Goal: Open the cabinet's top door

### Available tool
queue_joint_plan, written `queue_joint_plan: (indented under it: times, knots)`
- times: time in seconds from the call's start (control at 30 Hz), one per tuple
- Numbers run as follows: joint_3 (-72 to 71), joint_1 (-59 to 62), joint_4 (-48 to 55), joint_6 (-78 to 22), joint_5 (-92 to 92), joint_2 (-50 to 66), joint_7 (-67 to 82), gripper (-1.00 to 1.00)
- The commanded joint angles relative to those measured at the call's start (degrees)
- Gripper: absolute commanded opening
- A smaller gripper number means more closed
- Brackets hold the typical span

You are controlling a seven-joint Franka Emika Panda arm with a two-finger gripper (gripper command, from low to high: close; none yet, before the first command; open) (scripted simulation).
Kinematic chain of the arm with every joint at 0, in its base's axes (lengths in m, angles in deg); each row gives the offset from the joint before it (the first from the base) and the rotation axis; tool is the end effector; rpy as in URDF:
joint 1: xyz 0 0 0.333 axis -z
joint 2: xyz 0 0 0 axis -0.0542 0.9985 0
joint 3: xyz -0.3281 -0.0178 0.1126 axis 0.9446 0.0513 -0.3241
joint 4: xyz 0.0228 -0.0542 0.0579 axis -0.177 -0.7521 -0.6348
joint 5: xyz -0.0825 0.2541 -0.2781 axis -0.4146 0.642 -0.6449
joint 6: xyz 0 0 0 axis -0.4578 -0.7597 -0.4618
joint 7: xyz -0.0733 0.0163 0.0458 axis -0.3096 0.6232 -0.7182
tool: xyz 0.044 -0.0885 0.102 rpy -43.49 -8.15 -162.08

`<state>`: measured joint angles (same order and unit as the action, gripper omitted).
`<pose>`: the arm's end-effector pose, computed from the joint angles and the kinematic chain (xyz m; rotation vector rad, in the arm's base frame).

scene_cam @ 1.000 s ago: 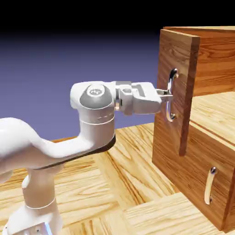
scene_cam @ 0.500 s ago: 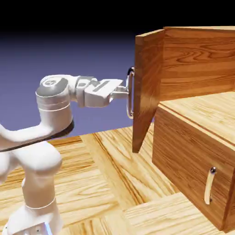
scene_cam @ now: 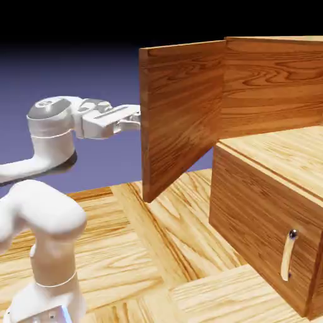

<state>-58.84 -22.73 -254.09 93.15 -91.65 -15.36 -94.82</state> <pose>0.1561 0.0108 0.5404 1.4433 -1.6160 2.1631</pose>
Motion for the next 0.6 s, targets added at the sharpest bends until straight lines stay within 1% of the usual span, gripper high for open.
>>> queue_joint_plan:
  times: [0.0, 0.27, 0.57]
  knots:
    - [-2.1, 0.0, 0.7, -1.3, 1.9, 1.0, -0.4, -1.00]
    - [-18.7, 4.2, 9.4, -12.4, 16.8, 11.1, -4.4, -1.00]
    - [-36.9, 19.0, 26.6, -26.5, 30.0, 23.3, -8.2, -1.00]
